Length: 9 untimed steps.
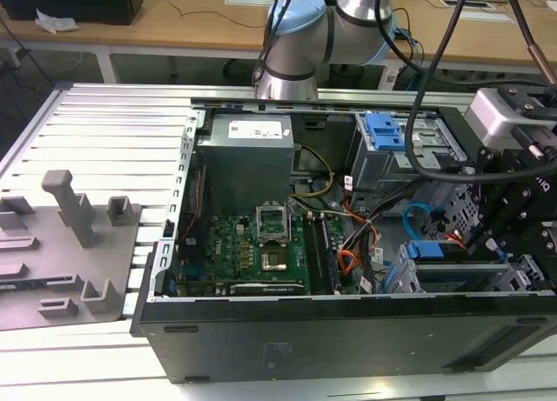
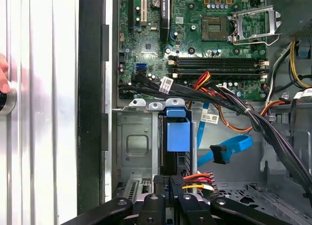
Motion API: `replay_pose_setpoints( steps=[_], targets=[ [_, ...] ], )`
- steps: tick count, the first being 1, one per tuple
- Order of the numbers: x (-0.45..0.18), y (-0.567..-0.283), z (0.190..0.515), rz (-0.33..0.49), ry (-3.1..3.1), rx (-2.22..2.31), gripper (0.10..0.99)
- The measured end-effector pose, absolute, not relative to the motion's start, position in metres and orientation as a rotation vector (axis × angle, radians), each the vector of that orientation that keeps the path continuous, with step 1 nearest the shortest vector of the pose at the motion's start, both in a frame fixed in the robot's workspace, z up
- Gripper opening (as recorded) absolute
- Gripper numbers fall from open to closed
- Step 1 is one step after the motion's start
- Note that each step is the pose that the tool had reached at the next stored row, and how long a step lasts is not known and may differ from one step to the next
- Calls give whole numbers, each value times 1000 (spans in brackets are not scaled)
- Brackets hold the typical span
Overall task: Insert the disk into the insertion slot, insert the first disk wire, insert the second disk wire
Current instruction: 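Insert the first disk wire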
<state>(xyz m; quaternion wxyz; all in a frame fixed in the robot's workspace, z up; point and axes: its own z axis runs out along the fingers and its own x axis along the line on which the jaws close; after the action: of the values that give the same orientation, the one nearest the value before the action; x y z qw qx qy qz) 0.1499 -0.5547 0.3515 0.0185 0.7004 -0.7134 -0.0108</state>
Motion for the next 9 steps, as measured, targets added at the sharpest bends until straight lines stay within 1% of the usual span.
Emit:
replay_pose_setpoints(
  steps=[7,9],
  targets=[
    [150,-555,351,-35,-2216,2175,165],
    [150,-554,351,-48,-2221,2181,165]
  ],
)
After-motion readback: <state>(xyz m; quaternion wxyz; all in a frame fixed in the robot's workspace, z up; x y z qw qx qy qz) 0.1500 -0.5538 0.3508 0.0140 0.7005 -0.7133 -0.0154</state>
